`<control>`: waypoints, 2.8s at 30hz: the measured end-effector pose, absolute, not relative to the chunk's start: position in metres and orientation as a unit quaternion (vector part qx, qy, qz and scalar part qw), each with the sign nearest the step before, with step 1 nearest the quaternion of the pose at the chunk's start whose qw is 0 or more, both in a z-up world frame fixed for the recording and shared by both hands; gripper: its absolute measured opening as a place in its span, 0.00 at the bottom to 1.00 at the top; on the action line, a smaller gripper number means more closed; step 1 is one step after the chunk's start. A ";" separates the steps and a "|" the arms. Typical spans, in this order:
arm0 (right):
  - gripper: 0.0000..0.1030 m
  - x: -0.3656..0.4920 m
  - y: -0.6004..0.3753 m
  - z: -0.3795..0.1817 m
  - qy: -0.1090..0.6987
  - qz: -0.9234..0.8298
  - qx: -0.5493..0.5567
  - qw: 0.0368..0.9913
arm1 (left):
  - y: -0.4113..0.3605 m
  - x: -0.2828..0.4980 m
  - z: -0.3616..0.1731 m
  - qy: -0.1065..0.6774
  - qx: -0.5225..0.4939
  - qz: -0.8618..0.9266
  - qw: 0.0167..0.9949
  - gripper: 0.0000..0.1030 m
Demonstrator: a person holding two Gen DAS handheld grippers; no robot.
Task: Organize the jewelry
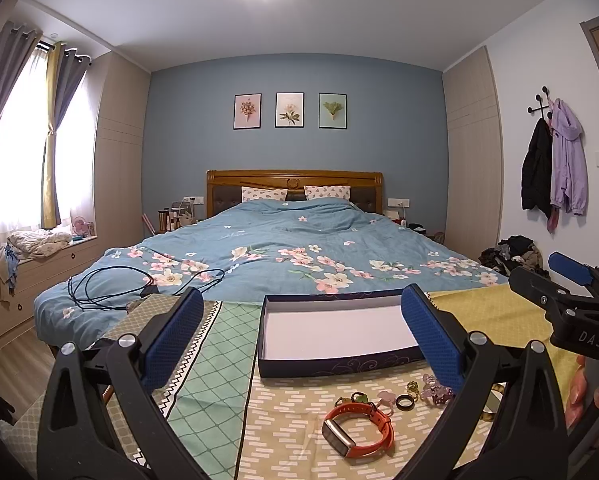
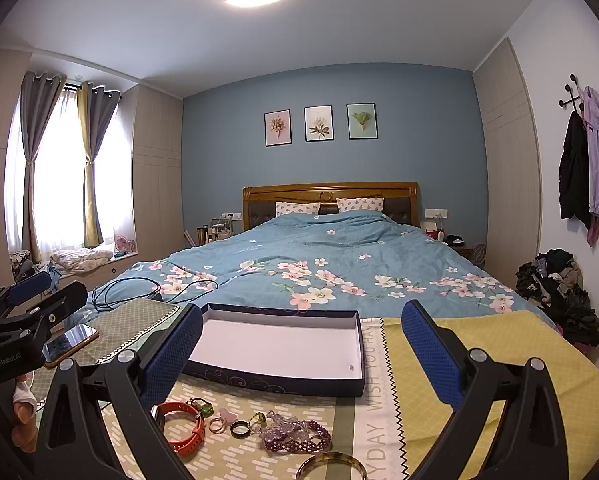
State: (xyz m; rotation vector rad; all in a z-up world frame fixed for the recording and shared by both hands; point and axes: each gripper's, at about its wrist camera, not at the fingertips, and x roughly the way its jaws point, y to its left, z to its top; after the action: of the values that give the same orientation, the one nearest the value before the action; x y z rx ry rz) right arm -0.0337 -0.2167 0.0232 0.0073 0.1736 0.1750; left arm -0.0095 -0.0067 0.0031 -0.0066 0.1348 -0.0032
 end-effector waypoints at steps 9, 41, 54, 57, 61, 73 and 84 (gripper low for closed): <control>0.93 -0.034 -0.216 0.022 0.086 0.088 0.004 0.992 | -0.007 -0.010 0.003 0.068 -0.002 -0.002 0.998 0.94; 0.93 -0.032 -0.214 0.019 0.092 0.089 0.007 0.992 | -0.008 -0.008 0.002 0.068 -0.001 0.000 0.998 0.94; 0.93 -0.031 -0.213 0.018 0.093 0.089 0.008 0.992 | -0.009 -0.008 0.001 0.068 0.000 0.000 0.998 0.94; 0.93 -0.031 -0.214 0.018 0.093 0.090 0.008 0.992 | -0.009 -0.008 0.001 0.069 0.000 0.000 0.998 0.94; 0.93 -0.031 -0.213 0.017 0.096 0.090 0.009 0.991 | -0.009 -0.007 0.001 0.072 0.000 -0.001 0.997 0.94; 0.93 -0.025 -0.221 0.012 0.131 0.094 0.014 0.987 | -0.006 0.007 -0.003 0.101 0.001 -0.015 0.995 0.94; 0.86 0.003 -0.254 -0.034 0.301 0.095 -0.002 0.949 | -0.002 0.067 -0.052 0.255 0.039 -0.068 0.964 0.94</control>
State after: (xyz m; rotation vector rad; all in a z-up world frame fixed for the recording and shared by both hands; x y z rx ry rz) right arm 0.0027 -0.2537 -0.0343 -0.0046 0.6120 0.1940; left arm 0.0665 -0.0021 -0.0518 0.0793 0.5155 -0.1374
